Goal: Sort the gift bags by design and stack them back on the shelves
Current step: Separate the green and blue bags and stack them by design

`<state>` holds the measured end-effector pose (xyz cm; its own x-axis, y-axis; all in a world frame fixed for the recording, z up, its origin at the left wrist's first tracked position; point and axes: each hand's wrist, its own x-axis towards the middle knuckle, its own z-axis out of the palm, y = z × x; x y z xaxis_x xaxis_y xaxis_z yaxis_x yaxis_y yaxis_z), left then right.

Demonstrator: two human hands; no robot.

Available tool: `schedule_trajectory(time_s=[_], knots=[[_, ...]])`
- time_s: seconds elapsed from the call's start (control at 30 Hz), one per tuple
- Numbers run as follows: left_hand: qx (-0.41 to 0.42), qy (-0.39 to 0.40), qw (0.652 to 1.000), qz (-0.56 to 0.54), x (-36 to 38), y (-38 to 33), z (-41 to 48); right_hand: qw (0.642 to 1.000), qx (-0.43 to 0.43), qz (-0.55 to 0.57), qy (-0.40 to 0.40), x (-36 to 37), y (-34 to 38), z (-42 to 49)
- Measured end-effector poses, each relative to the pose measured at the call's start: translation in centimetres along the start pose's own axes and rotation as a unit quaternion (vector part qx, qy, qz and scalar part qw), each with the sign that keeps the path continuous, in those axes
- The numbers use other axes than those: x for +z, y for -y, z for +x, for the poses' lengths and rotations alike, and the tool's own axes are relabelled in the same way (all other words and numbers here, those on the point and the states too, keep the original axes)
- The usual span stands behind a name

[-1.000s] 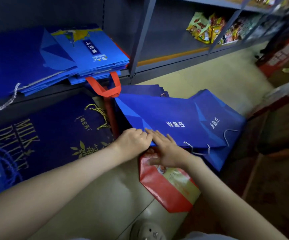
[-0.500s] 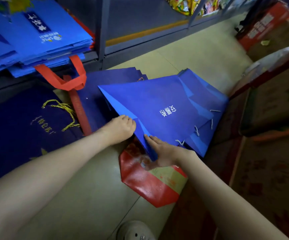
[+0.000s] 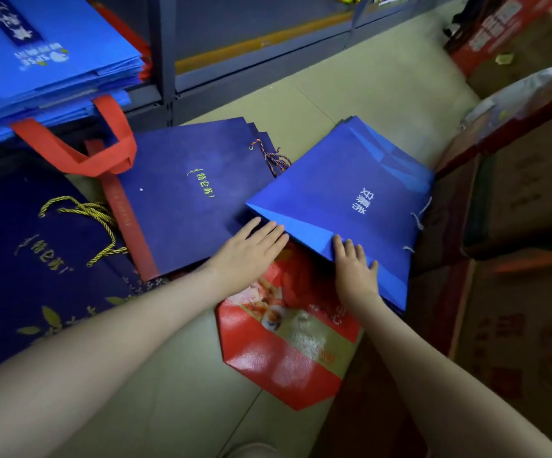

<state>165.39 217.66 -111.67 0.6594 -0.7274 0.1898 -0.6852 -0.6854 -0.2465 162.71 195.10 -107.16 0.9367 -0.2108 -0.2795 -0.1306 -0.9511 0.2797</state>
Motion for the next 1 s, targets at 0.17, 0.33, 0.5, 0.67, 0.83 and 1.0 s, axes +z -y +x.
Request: schedule_trajectory(time_s=[0.17,0.33,0.5,0.67,0.83,1.0], knots=[[-0.037,0.062,0.997,0.034,2.0,-0.4,-1.6,0.99,0.059,0.069,0.105,1.3,-2.4,3.7],[-0.059,0.1,0.993,0.026,3.4,0.0,-2.5,0.99,-0.127,0.039,0.052,1.9,-0.3,4.9],[-0.082,0.045,0.995,0.018,4.7,0.6,-2.5,0.991,-0.099,0.084,0.03,2.2,1.8,5.8],[-0.175,0.058,0.983,-0.009,4.4,3.0,-4.3,0.991,-0.103,0.074,-0.035,2.0,4.1,6.3],[-0.298,-0.002,0.955,0.007,1.1,10.0,-10.2,0.942,-0.25,0.12,-0.189,-0.6,13.4,6.0],[-0.477,0.047,0.871,0.106,-3.2,18.9,-21.2,0.879,-0.381,0.161,-0.238,-6.1,25.4,4.2]])
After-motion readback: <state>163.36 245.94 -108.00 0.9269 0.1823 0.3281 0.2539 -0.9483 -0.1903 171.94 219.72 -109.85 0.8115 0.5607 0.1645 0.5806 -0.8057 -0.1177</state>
